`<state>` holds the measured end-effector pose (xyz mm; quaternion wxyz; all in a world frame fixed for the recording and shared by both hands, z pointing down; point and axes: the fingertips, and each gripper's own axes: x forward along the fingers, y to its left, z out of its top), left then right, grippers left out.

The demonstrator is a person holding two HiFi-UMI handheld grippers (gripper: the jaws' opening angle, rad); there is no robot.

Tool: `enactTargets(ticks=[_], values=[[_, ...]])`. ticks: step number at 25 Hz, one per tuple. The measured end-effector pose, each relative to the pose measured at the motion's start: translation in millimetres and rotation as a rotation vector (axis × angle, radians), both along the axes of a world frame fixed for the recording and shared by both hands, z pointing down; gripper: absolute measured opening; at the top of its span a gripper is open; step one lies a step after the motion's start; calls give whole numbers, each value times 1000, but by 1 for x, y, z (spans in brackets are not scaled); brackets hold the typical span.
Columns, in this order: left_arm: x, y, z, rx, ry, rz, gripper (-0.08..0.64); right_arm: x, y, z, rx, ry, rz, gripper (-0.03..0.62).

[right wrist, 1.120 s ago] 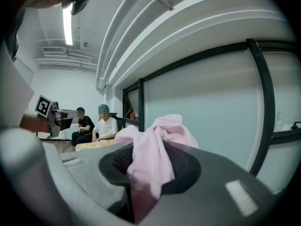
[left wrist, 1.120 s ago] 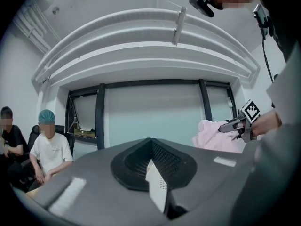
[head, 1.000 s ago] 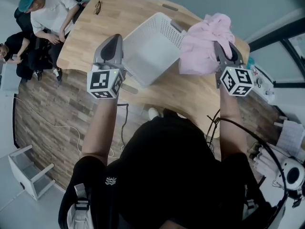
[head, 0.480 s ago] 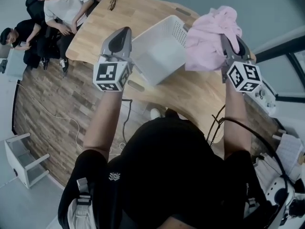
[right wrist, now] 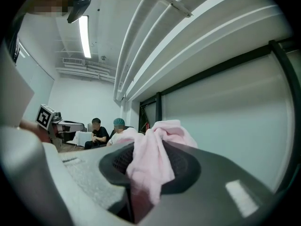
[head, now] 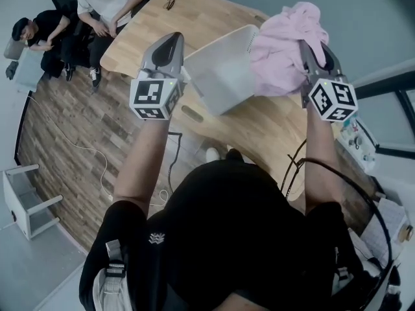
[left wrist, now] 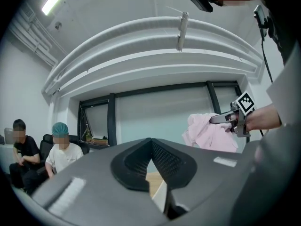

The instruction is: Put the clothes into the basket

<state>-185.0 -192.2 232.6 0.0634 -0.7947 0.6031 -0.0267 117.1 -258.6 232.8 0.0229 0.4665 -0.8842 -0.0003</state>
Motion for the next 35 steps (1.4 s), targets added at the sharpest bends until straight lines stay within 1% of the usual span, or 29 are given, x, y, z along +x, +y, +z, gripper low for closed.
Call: enactTargets(ticks=[11,18,25,35], values=[[-32,18,-6,6,-1,-71,6,-48,-6,-15,28,-25,-89,120],[-59,28,0,0,6,-103,6,-86,-5,-13,29,-20,-140,120],[-82,36,8,-9,5,-131,6,-114,-7,1,18,-21,-171,120],[-80,32,24,-48,16,-143,6,-125,-13,25,-32,-18,-205,120]])
